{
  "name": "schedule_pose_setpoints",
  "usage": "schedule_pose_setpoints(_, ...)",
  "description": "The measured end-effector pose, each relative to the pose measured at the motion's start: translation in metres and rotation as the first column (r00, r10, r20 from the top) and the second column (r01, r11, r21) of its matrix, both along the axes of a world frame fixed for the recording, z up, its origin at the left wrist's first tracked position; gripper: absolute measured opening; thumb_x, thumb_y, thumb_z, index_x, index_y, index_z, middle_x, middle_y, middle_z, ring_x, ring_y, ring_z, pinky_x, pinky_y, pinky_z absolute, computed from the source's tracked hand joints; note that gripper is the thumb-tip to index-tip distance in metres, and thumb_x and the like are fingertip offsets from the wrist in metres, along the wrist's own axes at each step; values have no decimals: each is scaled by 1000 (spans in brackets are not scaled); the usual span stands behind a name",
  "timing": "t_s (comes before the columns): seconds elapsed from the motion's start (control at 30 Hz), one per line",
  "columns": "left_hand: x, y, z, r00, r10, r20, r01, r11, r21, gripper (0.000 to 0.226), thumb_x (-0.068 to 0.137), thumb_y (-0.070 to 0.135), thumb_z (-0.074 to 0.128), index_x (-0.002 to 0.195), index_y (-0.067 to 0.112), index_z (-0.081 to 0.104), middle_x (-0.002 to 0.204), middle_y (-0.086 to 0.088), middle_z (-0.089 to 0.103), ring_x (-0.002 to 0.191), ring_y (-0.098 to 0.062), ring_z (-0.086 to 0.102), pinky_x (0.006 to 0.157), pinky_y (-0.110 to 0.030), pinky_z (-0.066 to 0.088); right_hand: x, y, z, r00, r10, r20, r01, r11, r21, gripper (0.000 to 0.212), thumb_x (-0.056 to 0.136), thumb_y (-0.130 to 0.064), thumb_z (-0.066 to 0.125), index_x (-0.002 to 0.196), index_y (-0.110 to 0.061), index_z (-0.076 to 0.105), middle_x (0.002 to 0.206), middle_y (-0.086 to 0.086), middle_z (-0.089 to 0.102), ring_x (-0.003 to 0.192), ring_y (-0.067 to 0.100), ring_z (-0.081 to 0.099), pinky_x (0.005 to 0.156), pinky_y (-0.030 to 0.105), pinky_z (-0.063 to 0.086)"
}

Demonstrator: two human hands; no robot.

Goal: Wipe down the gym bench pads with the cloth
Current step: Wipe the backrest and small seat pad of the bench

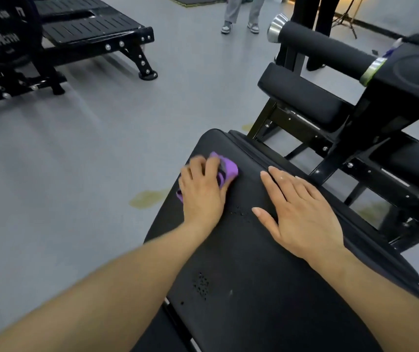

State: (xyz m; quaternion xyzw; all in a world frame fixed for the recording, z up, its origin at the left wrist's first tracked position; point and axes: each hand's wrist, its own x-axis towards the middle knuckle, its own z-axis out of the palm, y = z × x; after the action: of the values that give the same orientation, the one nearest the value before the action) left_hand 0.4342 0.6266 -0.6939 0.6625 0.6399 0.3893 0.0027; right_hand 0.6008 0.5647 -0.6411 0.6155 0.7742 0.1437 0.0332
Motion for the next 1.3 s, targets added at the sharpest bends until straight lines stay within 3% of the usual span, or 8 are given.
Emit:
schedule_pose_setpoints(0.13,1,51,30,994,70,86,-65,996,-63,37,91,47,46,106,14,54,108,-12,49,92,-31,46,74,-33,31,-1,1,-2,1000,-4,10,4,1000,30,68,95,-58,24,145,-14,34,146,5,42,131,19,43,109,33,25)
schedule_pose_setpoints(0.33,1,-18,-6,996,-58,-61,58,998,0,27,84,42,56,95,19,50,94,-9,52,81,-29,49,65,-35,40,-3,1,1,1000,-12,11,12,1000,8,68,94,-57,23,144,-12,36,145,7,44,129,22,46,107,34,30)
schedule_pose_setpoints(0.43,2,-22,-9,994,-76,-84,75,997,-16,29,86,49,44,92,21,44,88,-7,51,73,-26,48,60,-33,42,-3,1,2,1000,-11,5,11,1000,8,67,94,-55,23,143,-11,37,144,8,45,128,23,48,106,34,27)
schedule_pose_setpoints(0.7,3,41,22,981,22,191,-11,998,-59,37,88,46,54,103,12,53,111,-15,43,97,-27,42,83,-28,34,-1,0,-1,1000,16,-12,-15,998,66,64,95,-52,27,142,-10,40,142,9,47,126,23,49,105,34,26)
schedule_pose_setpoints(0.87,-2,-21,-3,993,-116,32,116,993,-3,34,82,43,57,94,13,46,97,-11,47,81,-25,45,68,-37,46,-2,-1,-1,1000,3,-7,-3,999,37,66,94,-53,27,143,-10,39,142,9,47,126,24,50,105,35,26)
schedule_pose_setpoints(0.97,-2,-38,-3,975,-137,173,145,989,-36,50,74,41,73,105,18,41,99,-8,46,86,-21,46,75,-33,44,-3,-1,0,1000,1,-14,0,999,54,66,93,-53,27,142,-10,40,142,9,48,124,24,51,104,35,27)
schedule_pose_setpoints(1.07,1,3,25,921,37,388,11,993,-122,63,72,46,73,120,15,47,110,-1,45,101,-16,41,90,-27,37,-1,-2,1,1000,13,-15,-12,998,62,66,93,-54,27,141,-11,41,141,8,48,122,24,51,101,35,28)
schedule_pose_setpoints(1.3,5,-1,19,840,-100,533,144,989,-43,25,82,23,69,103,14,61,115,11,43,112,-13,48,96,-28,45,-1,-1,-1,999,24,-42,-20,995,94,65,93,-53,28,140,-11,43,140,8,50,120,23,50,99,35,30)
